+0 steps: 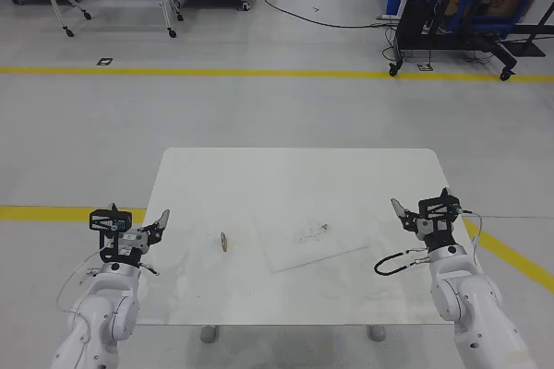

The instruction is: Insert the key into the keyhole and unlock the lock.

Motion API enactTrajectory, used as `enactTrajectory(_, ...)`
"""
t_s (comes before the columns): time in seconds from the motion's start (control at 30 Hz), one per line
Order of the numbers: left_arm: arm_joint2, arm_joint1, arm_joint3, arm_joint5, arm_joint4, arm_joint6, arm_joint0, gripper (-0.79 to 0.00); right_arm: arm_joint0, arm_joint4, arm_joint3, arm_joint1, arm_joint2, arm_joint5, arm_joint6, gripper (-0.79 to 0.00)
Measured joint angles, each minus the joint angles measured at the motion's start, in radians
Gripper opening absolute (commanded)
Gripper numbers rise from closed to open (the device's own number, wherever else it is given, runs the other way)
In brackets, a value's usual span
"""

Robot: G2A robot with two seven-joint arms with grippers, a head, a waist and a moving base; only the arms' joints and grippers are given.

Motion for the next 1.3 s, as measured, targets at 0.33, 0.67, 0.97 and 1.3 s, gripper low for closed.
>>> enactTrajectory(0.33, 0.000, 0.000, 0.000, 0.000, 0.000, 0.000, 0.000, -0.001, 0.000, 0.000, 0.000, 0.000, 0.000, 0.000, 0.000, -0.001)
enactTrajectory(0.67, 0.000, 0.000, 0.000, 0.000, 0.000, 0.000, 0.000, 0.000, 0.120, 0.118, 0.088, -0.001, -0.056, -0.208, 0.079, 0.000)
enactTrajectory(0.97, 0.000, 0.000, 0.000, 0.000, 0.000, 0.000, 0.000, 0.000, 0.154, 0.172, 0.121, -0.002, -0.067, -0.262, 0.098, 0.000)
enactTrajectory(1.3, 0.000, 0.000, 0.000, 0.000, 0.000, 0.000, 0.000, 0.000, 0.298, 0.350, 0.344, 0.000, -0.154, -0.574, 0.200, 0.000)
